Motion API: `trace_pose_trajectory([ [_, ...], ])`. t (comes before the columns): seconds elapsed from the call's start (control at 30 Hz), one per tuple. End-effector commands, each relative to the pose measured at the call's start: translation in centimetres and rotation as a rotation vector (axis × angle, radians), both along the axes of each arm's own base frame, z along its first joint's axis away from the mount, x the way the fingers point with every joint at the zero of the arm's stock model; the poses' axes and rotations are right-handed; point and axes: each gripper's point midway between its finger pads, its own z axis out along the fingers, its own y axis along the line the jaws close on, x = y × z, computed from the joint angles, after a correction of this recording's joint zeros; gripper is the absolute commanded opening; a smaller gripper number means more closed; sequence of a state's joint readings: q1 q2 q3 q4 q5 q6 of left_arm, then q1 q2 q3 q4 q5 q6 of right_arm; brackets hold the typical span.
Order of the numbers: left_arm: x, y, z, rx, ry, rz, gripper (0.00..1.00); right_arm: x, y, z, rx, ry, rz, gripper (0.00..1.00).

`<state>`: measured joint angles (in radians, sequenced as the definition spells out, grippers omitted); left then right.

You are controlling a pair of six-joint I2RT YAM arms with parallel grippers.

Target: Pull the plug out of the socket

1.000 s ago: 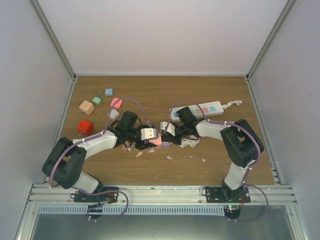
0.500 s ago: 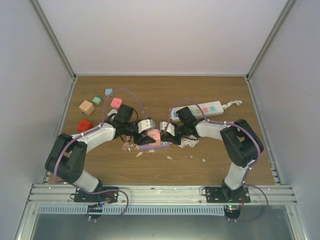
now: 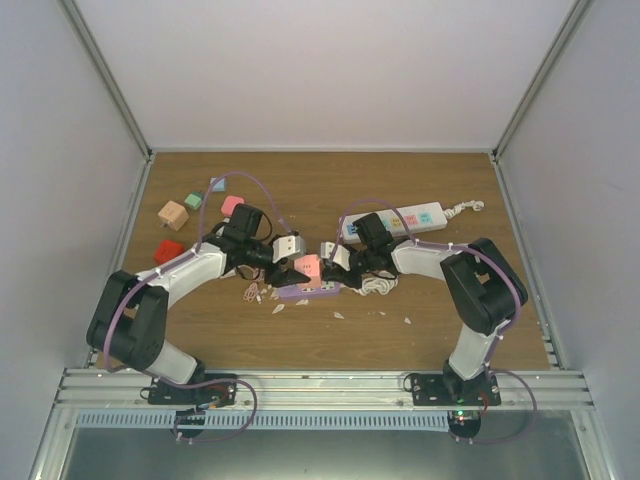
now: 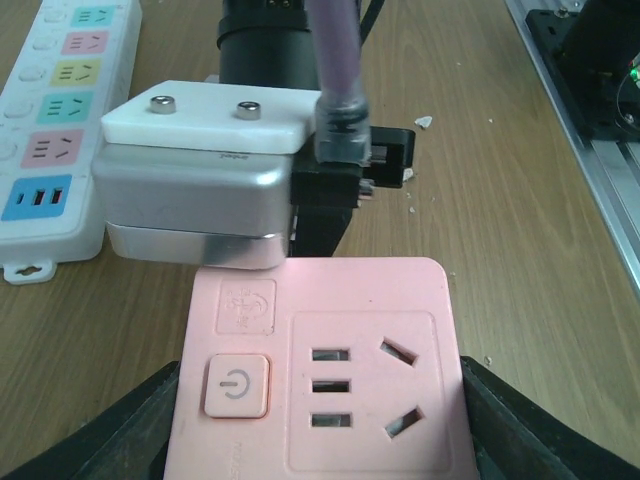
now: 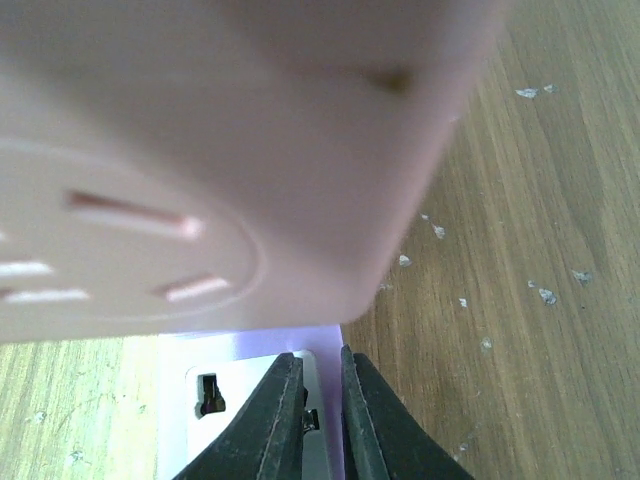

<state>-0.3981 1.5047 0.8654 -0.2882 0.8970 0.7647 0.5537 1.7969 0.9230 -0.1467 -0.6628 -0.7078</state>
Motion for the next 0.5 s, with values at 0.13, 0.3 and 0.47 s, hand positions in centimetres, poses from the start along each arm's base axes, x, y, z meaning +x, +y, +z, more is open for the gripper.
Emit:
trace_pose_trajectory([
  [0.13, -0.4, 2.3, 1.4, 0.008, -0.099, 0.003, 0.22, -1.9, -5.1, -4.8, -0.253, 0.138, -0.102, 0.24],
  [0.3, -0.2, 4.1, 2.5, -0.010, -0.107, 0.063, 0.22, -1.7, -4.3, -2.8, -0.206, 0.128, -0.082, 0.45],
  [0.47, -0.3, 5.3, 2.6, 0.012, -0.123, 0.100, 0.23, -1.3, -3.9, -1.1, -0.183, 0.107, -0.069, 0.57],
])
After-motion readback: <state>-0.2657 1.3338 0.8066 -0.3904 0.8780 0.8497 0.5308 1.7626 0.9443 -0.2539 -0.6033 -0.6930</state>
